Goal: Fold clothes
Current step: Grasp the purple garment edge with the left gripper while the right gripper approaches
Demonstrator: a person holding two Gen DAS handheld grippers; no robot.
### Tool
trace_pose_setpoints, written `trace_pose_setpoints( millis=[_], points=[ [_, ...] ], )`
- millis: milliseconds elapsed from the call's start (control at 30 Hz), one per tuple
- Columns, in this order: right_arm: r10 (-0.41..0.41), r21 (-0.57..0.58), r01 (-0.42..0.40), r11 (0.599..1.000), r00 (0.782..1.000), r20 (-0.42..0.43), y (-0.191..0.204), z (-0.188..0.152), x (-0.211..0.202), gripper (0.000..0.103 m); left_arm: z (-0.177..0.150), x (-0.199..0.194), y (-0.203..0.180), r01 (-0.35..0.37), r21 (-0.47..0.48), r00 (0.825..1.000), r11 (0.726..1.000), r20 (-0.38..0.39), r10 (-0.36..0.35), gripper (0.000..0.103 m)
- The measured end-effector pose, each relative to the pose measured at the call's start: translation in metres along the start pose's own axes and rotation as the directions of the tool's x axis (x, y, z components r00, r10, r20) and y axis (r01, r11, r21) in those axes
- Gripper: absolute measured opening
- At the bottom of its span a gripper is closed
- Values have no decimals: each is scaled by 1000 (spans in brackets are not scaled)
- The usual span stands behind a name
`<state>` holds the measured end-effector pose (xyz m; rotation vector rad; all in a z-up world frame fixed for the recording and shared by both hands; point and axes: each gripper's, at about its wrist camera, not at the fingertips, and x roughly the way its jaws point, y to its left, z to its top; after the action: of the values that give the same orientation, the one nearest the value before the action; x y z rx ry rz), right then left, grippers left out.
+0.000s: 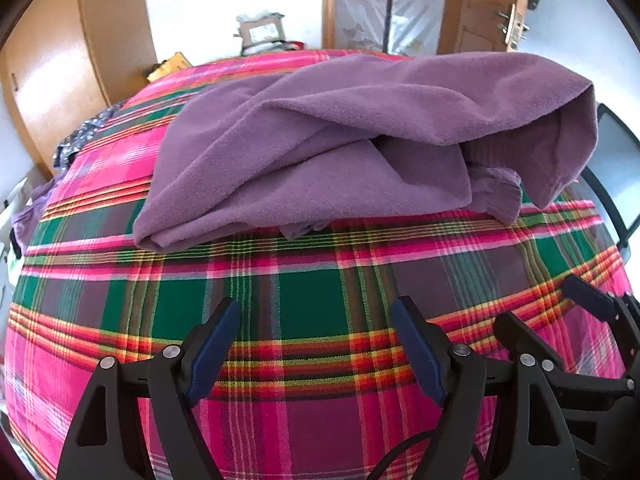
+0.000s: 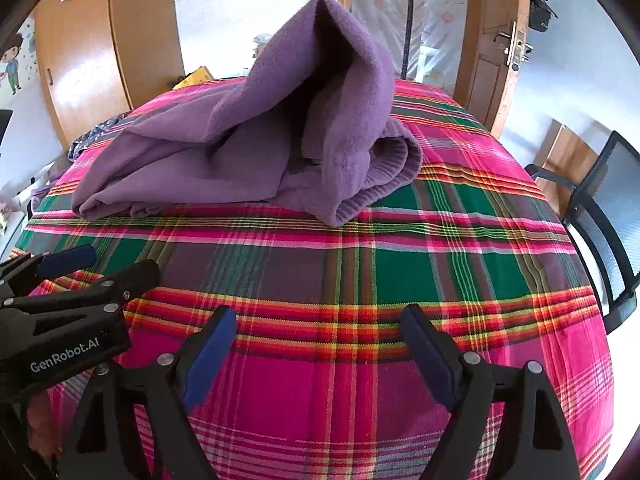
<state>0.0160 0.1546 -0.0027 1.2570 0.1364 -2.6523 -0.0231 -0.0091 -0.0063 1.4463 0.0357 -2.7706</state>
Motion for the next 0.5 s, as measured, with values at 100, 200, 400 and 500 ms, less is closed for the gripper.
trace_pose_setpoints(
  millis=[100,200,400,500],
  points=[
    [26,6,-26,1000,1000,9,-8,1,-1,82,5,-1,-2,10,40,1000,999,-14,-10,78],
    [37,18,-37,999,999,25,-20,3,-2,65,9,-11,-9,0,114,1000,994,27,-3,78],
    [69,49,-71,996,997,30,-43,9,-3,58,28,-40,-13,-18,238,992,971,129,-14,78],
    [79,43,-81,996,996,40,-48,10,-6,58,38,-51,-24,-44,308,982,950,186,-15,78]
  ],
)
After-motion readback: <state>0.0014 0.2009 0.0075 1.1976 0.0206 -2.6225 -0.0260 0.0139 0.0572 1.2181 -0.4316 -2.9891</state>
